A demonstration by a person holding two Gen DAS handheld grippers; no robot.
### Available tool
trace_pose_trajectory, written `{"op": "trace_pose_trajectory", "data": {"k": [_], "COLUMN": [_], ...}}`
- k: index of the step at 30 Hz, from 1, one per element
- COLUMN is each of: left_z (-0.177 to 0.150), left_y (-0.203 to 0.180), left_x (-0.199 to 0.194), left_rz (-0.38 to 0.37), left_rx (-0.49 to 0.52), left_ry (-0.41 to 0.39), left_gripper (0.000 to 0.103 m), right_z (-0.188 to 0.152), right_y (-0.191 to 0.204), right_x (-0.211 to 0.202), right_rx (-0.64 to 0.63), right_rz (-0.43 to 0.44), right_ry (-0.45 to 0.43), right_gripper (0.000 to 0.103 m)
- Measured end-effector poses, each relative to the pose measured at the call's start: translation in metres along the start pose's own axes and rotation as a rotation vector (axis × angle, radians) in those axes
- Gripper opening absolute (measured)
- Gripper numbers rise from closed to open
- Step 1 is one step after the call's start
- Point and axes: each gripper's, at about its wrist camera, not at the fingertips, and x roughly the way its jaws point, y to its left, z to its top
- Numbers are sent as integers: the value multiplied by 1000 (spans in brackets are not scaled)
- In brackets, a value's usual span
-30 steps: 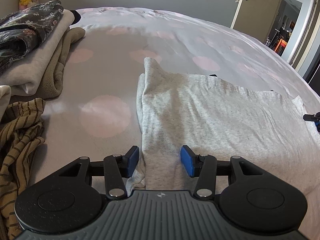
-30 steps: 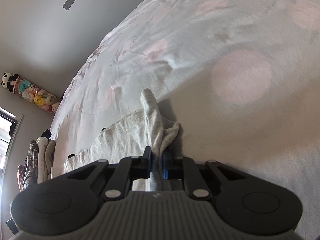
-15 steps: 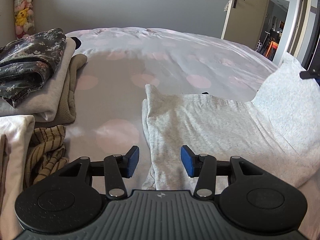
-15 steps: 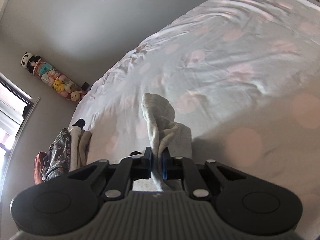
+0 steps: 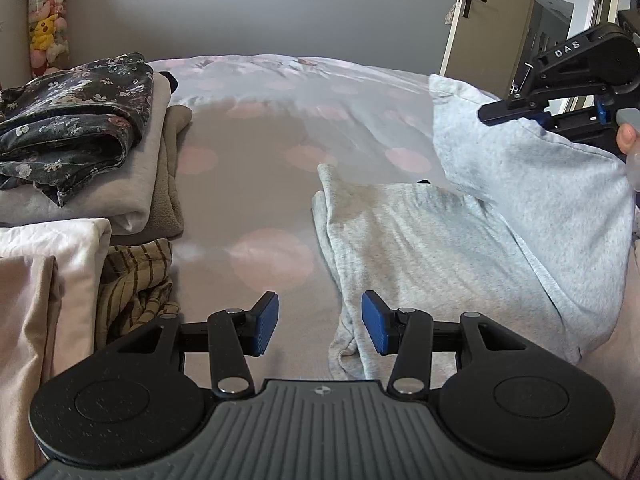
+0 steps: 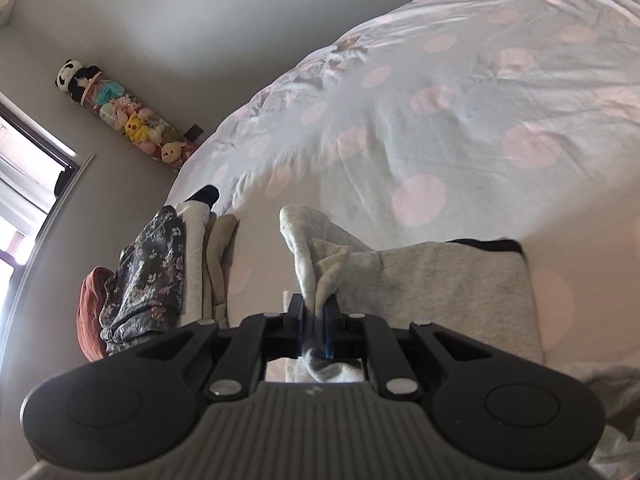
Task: Fold clothes
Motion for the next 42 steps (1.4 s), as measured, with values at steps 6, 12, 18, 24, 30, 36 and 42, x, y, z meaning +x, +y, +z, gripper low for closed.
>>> {"op": "trace_pose_trajectory", "data": {"k": [6,12,18,24,30,36,42], "left_z": [12,16,14,14,11,5,-6], "left_y": [10,18,18,11,-7,-37,-53], "left_x": [12,22,27,16,-8,-20,-29], "left_rz": [5,16,20,42,42,64,78], "left_rx": [22,12,18,3,-20,3,-3], "left_ry": [22,34,58,80,93,123,141], "left_gripper": [44,44,44,44,44,44,44], "right_z": [-20,-37,-44,-38,-30,-48,-70], "right_y": [20,16,9,22,22,-11,-58], "right_x": [63,110,133,115,50,-17,-36], "right_rx": [0,25,30,-35,-130,-201,-143], "right_rz": [-32,-42,-57,-47,-34,-62,-87], "right_ry": [57,127,156,144,61,-2,-20], "right_gripper": [11,12,14,45,50,52,65]}}
